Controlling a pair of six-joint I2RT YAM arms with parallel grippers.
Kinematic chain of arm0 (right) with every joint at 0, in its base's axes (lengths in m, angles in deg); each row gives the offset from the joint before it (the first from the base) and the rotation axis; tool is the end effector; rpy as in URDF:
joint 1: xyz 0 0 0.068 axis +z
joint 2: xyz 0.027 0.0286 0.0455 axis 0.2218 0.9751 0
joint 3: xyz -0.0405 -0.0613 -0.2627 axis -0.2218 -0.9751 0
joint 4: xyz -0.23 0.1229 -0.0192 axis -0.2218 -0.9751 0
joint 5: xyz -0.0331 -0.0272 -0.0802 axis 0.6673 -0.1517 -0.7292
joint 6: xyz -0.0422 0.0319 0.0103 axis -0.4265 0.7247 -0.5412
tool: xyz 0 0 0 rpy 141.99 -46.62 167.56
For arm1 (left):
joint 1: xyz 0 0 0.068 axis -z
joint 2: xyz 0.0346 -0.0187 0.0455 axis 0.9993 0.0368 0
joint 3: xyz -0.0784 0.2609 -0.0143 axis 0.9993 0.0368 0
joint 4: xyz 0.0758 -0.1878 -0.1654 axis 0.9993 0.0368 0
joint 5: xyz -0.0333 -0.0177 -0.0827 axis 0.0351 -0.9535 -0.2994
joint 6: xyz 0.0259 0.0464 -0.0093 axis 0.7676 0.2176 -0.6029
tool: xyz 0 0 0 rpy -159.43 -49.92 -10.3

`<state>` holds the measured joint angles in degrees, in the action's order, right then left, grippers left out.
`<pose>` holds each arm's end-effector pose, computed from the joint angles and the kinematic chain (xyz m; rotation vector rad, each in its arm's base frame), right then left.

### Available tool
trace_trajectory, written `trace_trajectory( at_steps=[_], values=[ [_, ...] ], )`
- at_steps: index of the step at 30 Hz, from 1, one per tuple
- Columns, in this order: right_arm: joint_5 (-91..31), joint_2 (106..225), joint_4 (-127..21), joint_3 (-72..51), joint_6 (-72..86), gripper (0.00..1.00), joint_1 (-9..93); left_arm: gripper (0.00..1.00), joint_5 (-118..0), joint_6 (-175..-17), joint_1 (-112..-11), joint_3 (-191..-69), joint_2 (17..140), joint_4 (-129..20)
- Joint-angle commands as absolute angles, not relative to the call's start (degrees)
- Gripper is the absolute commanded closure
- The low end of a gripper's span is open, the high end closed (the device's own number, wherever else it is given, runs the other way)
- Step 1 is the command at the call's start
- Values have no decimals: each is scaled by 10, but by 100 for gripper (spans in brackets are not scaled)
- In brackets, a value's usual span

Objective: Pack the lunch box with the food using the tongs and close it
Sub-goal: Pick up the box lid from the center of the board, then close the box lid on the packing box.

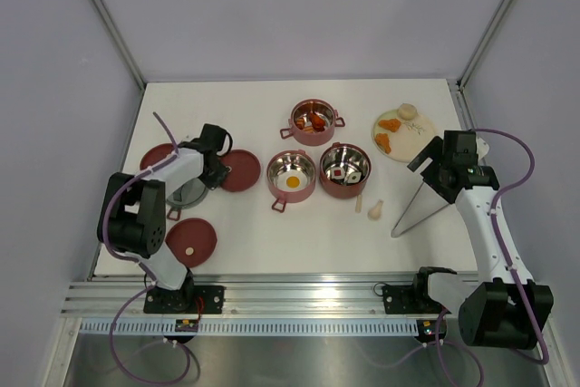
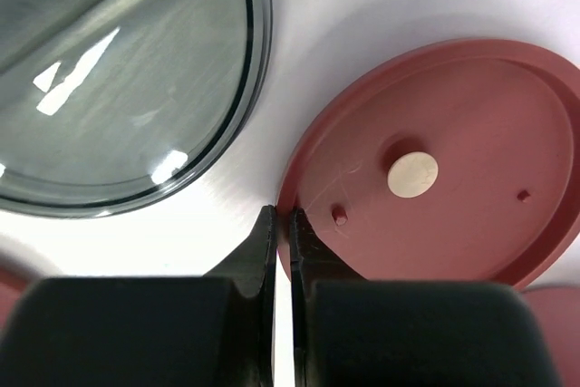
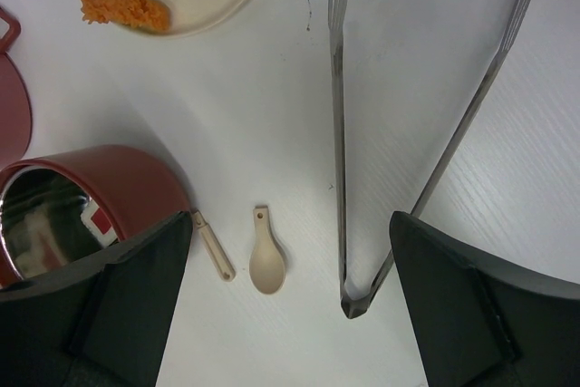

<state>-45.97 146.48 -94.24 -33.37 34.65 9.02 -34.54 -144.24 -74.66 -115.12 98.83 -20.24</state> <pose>0.2160 -0.0194 0.2819 0.8581 2.2922 0.0589 0.3049 -0.0614 0.1686 -1.1301 2.4607 0.0398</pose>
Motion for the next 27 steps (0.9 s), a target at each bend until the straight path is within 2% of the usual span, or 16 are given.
trace_trajectory(
  at_steps=[1, 12, 18, 27],
  values=[
    [-457, 1448, -943, -335, 344, 2, 88, 100, -315, -1399, -748, -1193, 927, -191],
    [-459, 1448, -941, -330, 343, 2, 88, 100, -307, -1302, -706, -1283, 884, -132],
    [-459, 1453, -943, -324, 343, 2, 88, 100, -360, -1252, -636, -1368, 941, -97],
    [-459, 1449, -946, -327, 345, 2, 88, 100, -441, -1199, -591, -1409, 1020, -85]
  ],
)
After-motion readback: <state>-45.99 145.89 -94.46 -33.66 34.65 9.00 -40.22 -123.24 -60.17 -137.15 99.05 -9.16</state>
